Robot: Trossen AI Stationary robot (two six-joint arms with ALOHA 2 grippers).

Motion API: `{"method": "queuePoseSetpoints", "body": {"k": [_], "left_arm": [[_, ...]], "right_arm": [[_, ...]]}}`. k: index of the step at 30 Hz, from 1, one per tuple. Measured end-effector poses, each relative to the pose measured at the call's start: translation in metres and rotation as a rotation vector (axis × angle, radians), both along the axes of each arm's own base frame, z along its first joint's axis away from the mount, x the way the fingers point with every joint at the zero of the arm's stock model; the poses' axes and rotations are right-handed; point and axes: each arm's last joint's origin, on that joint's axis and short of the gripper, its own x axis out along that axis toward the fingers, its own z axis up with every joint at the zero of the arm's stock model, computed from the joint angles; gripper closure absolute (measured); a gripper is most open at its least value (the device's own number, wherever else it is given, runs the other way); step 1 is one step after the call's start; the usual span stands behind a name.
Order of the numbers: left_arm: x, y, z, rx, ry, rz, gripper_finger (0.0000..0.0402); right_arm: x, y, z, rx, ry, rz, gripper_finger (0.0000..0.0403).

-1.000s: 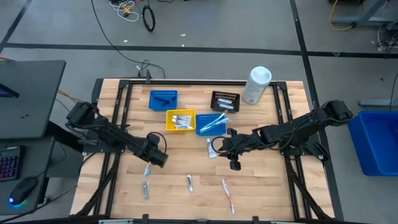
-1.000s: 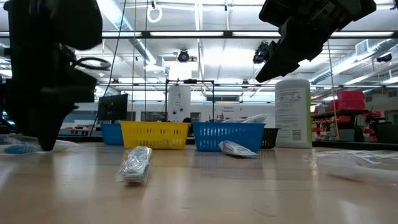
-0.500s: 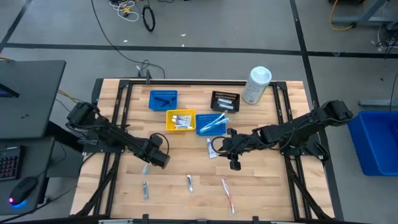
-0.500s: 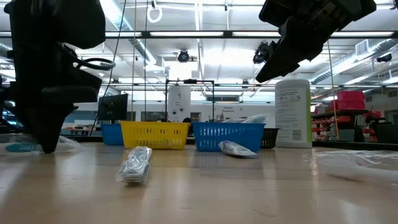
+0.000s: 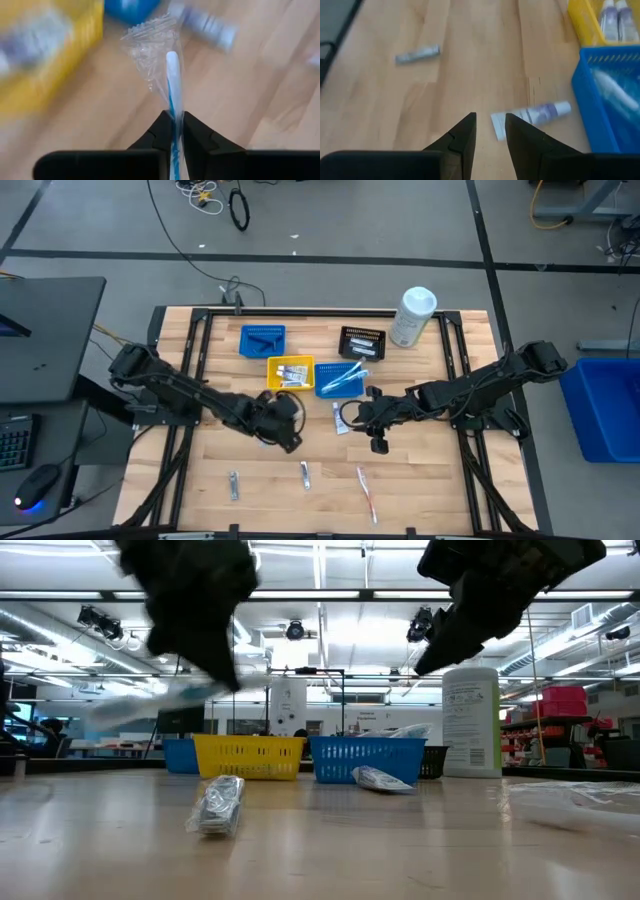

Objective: Pick & Place Travel size toiletries
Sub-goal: Put the blue toothbrush into the right blue basket

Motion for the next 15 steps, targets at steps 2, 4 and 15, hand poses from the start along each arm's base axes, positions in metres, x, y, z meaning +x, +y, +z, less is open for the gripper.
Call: {"method": "queuePoseSetpoints", "body": {"k": [2, 4, 15], "left_arm": [[0.011, 0.005, 0.018, 0.075, -0.040, -0.046, 0.0377], [0.021, 0.011, 0.034, 0.146, -0.080, -0.091, 0.0375], [0.069, 0.077, 0.079, 0.320, -0.398, -0.300, 0.0372]], "right_arm": [[-0.004, -0.001, -0.002, -0.011, 0.043, 0.000, 0.0289], [-0.010, -0.002, -0.004, -0.012, 0.106, -0.001, 0.0291], [-0.048, -0.014, -0.012, 0.040, 0.455, -0.308, 0.0294]]}}
